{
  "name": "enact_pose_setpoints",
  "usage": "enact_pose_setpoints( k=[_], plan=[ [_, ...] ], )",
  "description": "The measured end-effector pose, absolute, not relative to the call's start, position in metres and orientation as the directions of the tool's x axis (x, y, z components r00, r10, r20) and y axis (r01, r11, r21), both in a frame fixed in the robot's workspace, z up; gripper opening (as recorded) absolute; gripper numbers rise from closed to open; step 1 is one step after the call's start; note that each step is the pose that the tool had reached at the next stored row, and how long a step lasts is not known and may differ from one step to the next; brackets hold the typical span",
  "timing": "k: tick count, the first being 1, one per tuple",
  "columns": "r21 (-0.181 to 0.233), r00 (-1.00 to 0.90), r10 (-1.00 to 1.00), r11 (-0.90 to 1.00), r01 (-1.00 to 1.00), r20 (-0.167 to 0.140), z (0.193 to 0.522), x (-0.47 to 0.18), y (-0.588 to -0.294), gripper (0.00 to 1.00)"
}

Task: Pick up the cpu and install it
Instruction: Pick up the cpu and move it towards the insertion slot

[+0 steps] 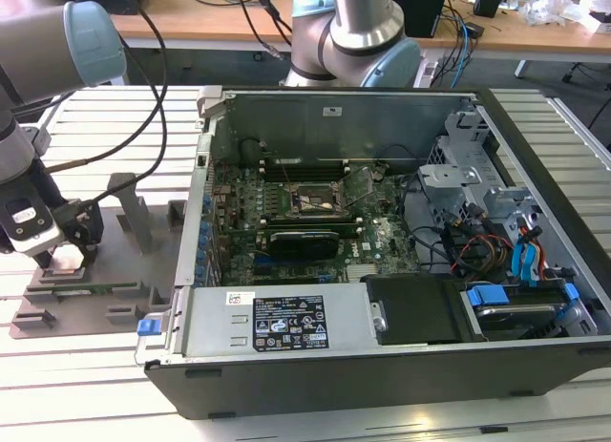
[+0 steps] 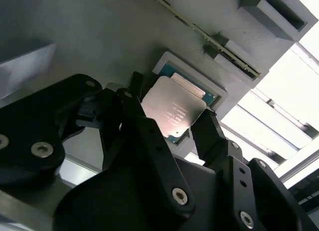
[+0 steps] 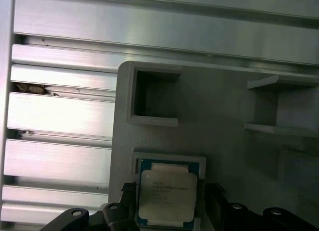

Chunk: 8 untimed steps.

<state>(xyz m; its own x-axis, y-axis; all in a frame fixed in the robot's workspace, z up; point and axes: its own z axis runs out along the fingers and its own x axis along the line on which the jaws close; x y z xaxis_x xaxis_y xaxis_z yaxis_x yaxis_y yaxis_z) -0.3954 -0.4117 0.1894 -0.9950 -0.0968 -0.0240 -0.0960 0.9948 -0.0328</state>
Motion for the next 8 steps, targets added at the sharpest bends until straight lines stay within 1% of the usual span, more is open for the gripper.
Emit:
enact_pose_setpoints(
  k=[3, 4, 5, 6, 8],
  plan=[
    [-0.033, -0.995, -0.097, 0.995, -0.096, -0.024, 0.1893, -0.3954, -0.4117, 0.66],
    [-0.033, -0.995, -0.097, 0.995, -0.096, -0.024, 0.1893, -0.3954, -0.4117, 0.65],
    [-0.033, -0.995, -0.097, 0.995, -0.096, -0.024, 0.1893, -0.3954, -0.4117, 0.58],
    [-0.033, -0.995, -0.097, 0.995, -0.096, -0.024, 0.1892, -0.3954, -0.4117, 0.55],
    [-0.033, -0.995, -0.097, 0.995, -0.096, -0.024, 0.1891, -0.3954, -0.4117, 0.55]
  ],
)
